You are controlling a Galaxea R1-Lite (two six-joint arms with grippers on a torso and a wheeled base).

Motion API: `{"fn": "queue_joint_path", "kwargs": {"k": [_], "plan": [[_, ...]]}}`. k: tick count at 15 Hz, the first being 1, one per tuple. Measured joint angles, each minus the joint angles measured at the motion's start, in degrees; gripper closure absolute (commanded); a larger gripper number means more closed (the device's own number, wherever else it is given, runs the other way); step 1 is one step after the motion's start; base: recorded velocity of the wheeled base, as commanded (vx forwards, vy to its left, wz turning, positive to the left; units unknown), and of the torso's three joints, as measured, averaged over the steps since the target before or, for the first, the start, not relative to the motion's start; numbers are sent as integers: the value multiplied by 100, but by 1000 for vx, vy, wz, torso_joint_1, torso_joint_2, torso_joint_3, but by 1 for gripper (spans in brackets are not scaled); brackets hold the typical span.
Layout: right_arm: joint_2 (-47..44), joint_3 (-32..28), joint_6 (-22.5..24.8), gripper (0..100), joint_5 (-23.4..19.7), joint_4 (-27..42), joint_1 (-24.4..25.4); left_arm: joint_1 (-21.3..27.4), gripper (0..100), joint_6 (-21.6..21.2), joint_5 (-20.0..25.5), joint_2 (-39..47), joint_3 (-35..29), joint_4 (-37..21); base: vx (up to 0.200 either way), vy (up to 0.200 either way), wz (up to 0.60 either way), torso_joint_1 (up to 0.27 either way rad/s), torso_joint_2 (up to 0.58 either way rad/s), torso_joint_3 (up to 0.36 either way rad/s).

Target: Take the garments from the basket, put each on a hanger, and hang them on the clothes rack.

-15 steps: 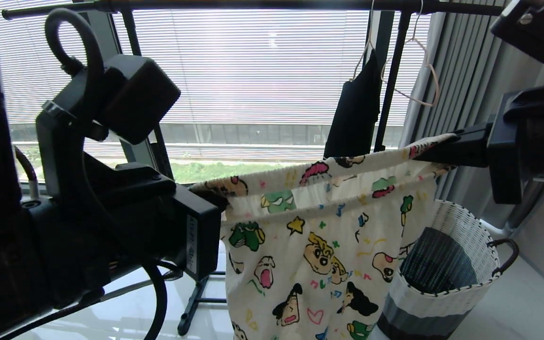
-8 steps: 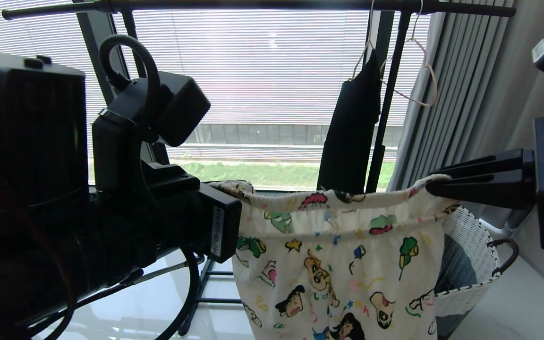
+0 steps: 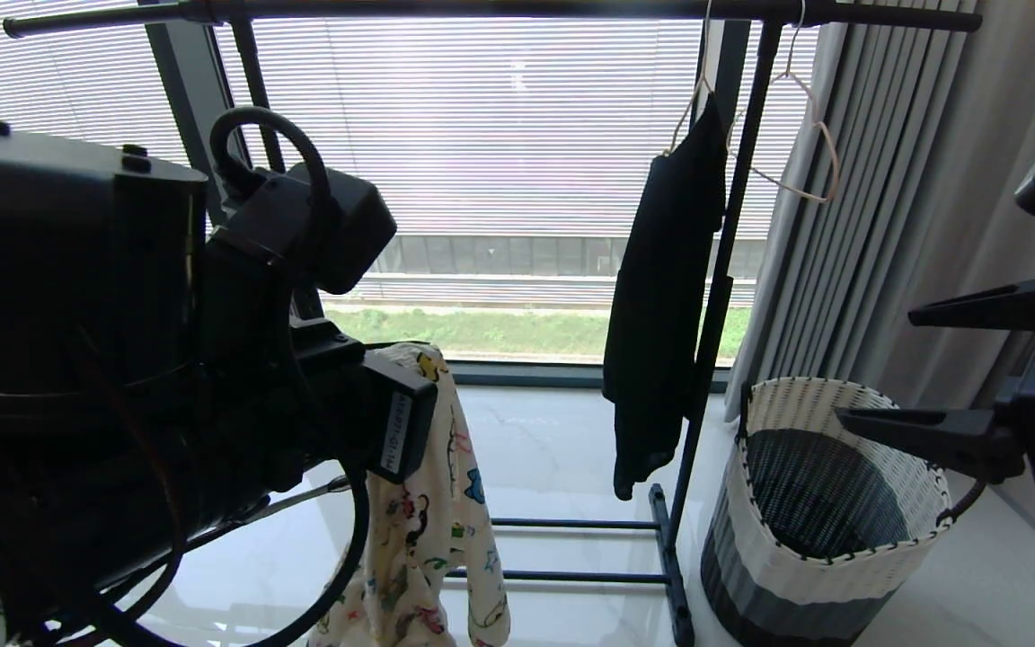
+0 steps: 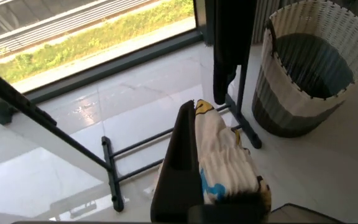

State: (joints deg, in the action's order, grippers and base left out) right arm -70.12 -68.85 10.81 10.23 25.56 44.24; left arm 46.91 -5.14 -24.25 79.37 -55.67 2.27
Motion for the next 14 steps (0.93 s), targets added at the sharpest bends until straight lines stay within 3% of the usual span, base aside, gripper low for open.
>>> {"fn": "queue_joint_path", "kwargs": {"k": [2, 4, 6, 8, 10, 12, 14], "plan": [[196, 286, -4, 0, 266, -2, -478, -684, 100, -561, 66, -350, 279, -148, 0, 0, 0, 0, 0, 0], [447, 764, 2, 0, 490, -184, -940, -1703, 100, -853, 624, -840, 544, -497, 0, 0, 0, 0, 0, 0], [679, 1329, 7, 0, 1076, -699, -1147, -2743, 100, -961, 1207, -1279, 756, -867, 0, 0, 0, 0, 0, 0], [846, 1783, -11, 0, 1352, -1185, -1232, -3434, 100, -779, 1499, -1590, 987, -1041, 0, 0, 0, 0, 0, 0], [924, 2068, -26, 0, 1374, -1675, -1442, -3661, 100, -295, 1510, -1793, 1122, -1063, 0, 0, 0, 0, 0, 0], [905, 2172, -107, 0, 1375, -1969, -1753, -3713, 100, -232, 1443, -1954, 1292, -1064, 0, 0, 0, 0, 0, 0], [739, 2175, -534, 0, 1380, -2233, -2133, -3727, 100, -273, 1432, -2160, 1521, -1064, 0, 0, 0, 0, 0, 0]]}}
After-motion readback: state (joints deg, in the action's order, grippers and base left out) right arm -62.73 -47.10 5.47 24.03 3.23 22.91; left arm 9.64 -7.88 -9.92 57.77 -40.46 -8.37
